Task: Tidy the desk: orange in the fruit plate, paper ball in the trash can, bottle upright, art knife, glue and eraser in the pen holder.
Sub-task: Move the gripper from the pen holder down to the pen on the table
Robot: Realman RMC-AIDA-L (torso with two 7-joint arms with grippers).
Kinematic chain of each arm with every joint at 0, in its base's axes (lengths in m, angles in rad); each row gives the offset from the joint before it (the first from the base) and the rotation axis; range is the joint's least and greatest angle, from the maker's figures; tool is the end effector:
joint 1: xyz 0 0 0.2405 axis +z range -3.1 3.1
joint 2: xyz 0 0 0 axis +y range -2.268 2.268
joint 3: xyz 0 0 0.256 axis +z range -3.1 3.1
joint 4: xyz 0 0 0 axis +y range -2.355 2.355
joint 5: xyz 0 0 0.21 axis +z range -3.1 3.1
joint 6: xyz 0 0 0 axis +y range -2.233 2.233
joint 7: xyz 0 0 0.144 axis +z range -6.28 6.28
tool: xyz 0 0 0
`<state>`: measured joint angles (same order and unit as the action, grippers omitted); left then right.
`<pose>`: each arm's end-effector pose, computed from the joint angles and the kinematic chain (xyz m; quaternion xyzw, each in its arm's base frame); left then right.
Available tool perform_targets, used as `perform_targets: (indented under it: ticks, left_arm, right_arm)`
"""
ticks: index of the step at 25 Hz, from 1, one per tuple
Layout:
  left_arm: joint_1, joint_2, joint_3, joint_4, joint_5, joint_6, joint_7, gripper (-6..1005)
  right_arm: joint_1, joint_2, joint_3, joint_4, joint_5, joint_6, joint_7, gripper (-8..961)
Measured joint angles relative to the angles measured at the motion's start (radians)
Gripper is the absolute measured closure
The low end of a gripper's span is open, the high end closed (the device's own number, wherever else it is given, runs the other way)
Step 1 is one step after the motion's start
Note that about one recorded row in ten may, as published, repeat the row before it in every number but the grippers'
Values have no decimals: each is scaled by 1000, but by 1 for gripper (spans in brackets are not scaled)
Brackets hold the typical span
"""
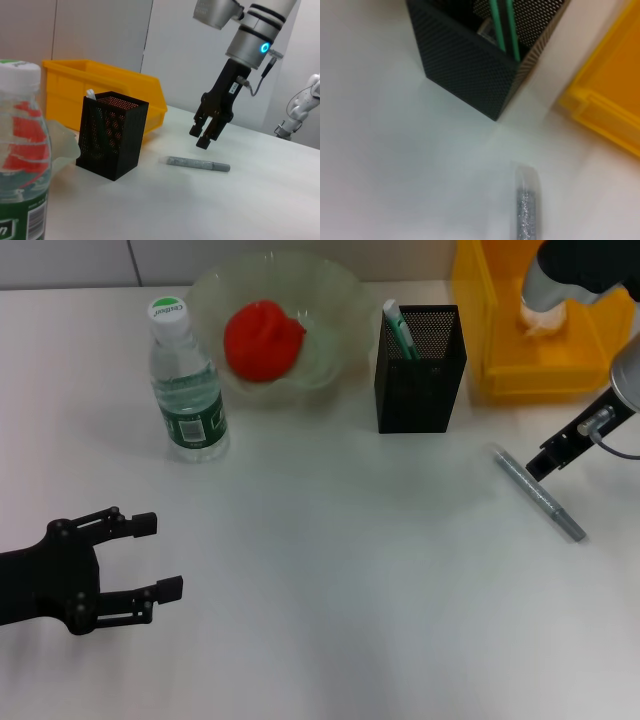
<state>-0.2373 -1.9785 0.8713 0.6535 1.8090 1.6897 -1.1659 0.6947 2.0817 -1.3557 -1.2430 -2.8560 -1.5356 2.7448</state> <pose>-0.3276 0.2425 0.0260 -0.9427 -0.1901 -0.2412 0.1306 0.1984 0.3790 0.0126 -0.8475 0.3900 -0.2484 0.2607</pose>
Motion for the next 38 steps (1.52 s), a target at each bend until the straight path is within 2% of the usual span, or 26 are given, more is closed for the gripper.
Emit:
perform_targets:
  ticks: [4, 10, 25, 30, 37, 38]
  left_arm:
    - [-5, -2, 0, -2, 0, -1, -1, 135]
    - [-15, -11, 0, -2, 9, -6, -1, 135]
    - [-17, -13, 0, -3, 12, -22, -1, 135]
    - [-17, -12, 0, -3, 12, -24, -1, 135]
    - [-17, -12, 0, -3, 12, -27, -1, 135]
    - [-17, -12, 0, -3, 12, -28, 0, 135]
  right_arm:
    - [-3, -1, 5, 24, 5, 21, -2, 409]
    - [15, 1, -1, 129, 12, 96, -3, 410]
    - [42, 2, -5, 221, 40, 143, -10, 411]
    - [47, 0, 1, 241, 49, 139, -11, 611]
    - [46, 0, 5, 245, 49, 137, -11, 808]
    - [42, 0, 6, 232, 50, 133, -11, 809]
